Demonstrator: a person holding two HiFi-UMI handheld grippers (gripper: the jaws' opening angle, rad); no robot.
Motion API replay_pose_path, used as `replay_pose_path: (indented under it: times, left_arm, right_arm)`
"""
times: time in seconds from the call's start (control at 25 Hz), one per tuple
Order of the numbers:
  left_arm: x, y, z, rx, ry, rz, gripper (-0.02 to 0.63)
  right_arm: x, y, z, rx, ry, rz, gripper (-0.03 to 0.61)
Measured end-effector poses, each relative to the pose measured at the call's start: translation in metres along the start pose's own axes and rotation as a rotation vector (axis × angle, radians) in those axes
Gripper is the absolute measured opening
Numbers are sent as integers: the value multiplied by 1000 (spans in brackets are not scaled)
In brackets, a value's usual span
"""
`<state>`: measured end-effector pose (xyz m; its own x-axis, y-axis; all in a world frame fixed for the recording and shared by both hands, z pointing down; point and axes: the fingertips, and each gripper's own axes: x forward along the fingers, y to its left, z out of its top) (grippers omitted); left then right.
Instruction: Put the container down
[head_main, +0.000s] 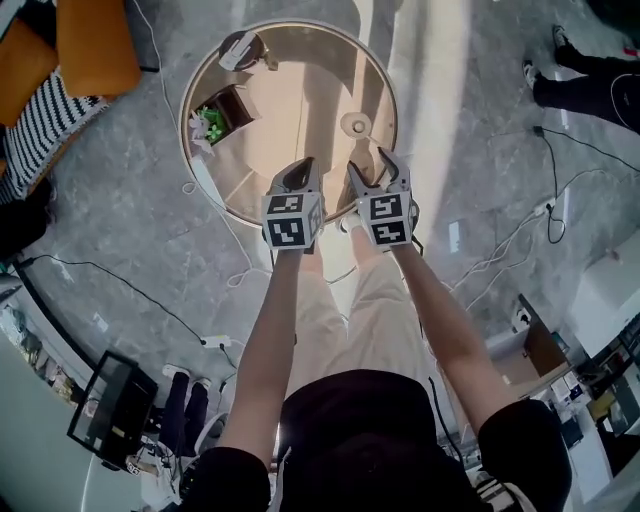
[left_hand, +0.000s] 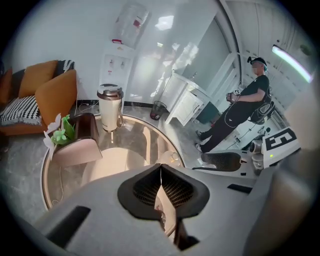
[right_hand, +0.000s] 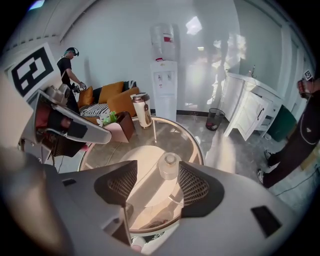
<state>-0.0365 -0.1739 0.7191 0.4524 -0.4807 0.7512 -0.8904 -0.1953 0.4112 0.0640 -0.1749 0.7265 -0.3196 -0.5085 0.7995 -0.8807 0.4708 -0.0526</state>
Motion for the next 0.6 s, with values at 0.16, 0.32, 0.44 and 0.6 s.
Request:
replay_pose_path:
  times: [0.16,0.32,0.44,0.6]
  left_arm:
    - [-27,-19,4,91,26,-37,18]
    - [-59,-36,8,154,47,-77,18]
    - [-81,-45,14,192,40,-101,18]
    - [-112,-60,20,272,22,-126,18]
  right_arm:
    - [-33,5,23,-24,-10,-20,238]
    - [-70,14,44,14,-33,-28,214]
    - [-95,25,58,28,-58,-41,195]
    - [-127,41,69,43,-86,-55,174]
